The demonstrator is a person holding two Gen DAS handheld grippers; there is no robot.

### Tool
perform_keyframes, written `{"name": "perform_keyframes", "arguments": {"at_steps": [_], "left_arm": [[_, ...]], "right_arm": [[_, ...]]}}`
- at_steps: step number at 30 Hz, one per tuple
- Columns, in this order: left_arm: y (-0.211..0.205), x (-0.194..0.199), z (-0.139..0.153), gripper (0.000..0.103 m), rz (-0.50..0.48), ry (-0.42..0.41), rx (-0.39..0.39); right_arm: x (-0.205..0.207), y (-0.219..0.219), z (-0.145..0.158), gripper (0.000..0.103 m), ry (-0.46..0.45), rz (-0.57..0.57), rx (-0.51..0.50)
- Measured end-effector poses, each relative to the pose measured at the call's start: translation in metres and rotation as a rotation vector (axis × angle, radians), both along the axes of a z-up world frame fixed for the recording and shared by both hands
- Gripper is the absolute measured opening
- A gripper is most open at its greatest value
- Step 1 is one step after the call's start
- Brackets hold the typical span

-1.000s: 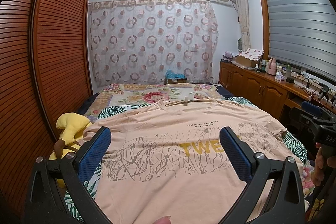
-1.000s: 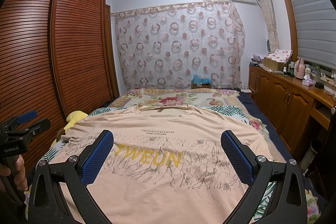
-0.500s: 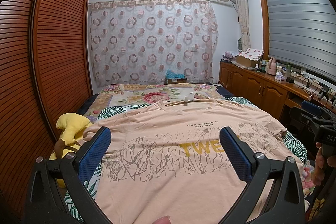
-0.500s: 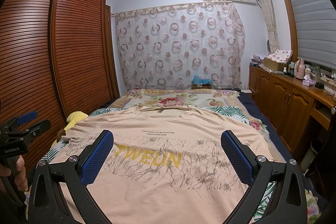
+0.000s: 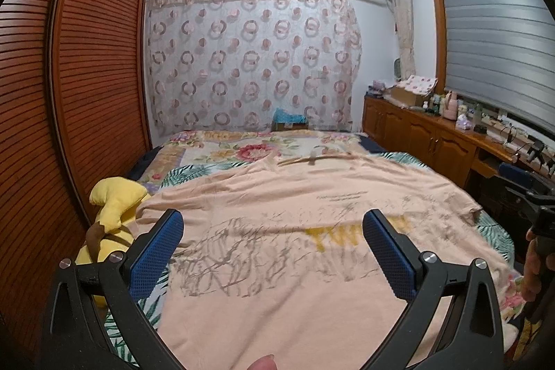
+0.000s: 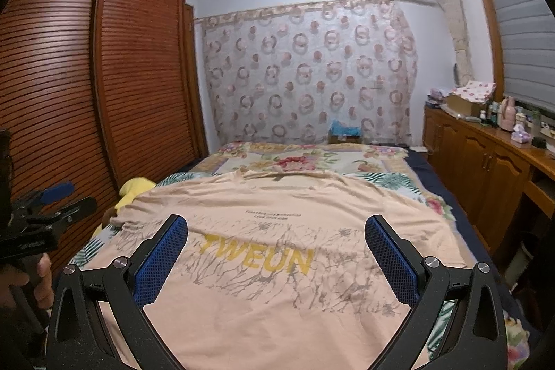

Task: Fold small clothes
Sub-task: 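Move the left tool down to the shirt side beside the yellow plush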

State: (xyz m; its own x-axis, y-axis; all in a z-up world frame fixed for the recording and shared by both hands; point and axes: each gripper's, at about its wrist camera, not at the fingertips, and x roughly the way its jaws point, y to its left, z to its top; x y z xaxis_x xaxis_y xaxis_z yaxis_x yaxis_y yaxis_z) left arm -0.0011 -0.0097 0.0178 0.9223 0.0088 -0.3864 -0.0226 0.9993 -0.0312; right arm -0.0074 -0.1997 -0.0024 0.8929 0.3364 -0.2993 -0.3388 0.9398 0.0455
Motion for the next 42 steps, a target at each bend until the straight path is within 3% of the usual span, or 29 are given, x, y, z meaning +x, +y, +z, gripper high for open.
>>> {"name": "perform_keyframes", "arguments": {"at_steps": [15, 24, 32, 36, 39, 42], "left_arm": [[0.076, 0.050, -0.045, 0.103, 0.007, 0.180, -0.018], [0.124, 0.084, -0.067, 0.103, 0.089, 0.290, -0.018], [0.167, 0.100, -0.083, 0.102, 0.130, 0.358, -0.098], [0.187, 0.113, -0.088, 0.093, 0.125, 0.399, -0.167], [0.199, 0.125, -0.090, 0.080, 0.124, 0.414, -0.216], [0.213, 0.138, -0.097, 0.078, 0.142, 0.439, -0.268]], "right_arm": [[0.085, 0.007, -0.005, 0.102, 0.111, 0.146, -0.058], [0.145, 0.019, 0.005, 0.102, 0.173, 0.222, -0.114], [0.193, 0.047, 0.001, 0.102, 0.237, 0.288, -0.179], [0.212, 0.056, 0.001, 0.102, 0.277, 0.315, -0.202], [0.223, 0.062, 0.002, 0.102, 0.287, 0.327, -0.217], [0.235, 0.067, 0.001, 0.102, 0.304, 0.335, -0.221]]}}
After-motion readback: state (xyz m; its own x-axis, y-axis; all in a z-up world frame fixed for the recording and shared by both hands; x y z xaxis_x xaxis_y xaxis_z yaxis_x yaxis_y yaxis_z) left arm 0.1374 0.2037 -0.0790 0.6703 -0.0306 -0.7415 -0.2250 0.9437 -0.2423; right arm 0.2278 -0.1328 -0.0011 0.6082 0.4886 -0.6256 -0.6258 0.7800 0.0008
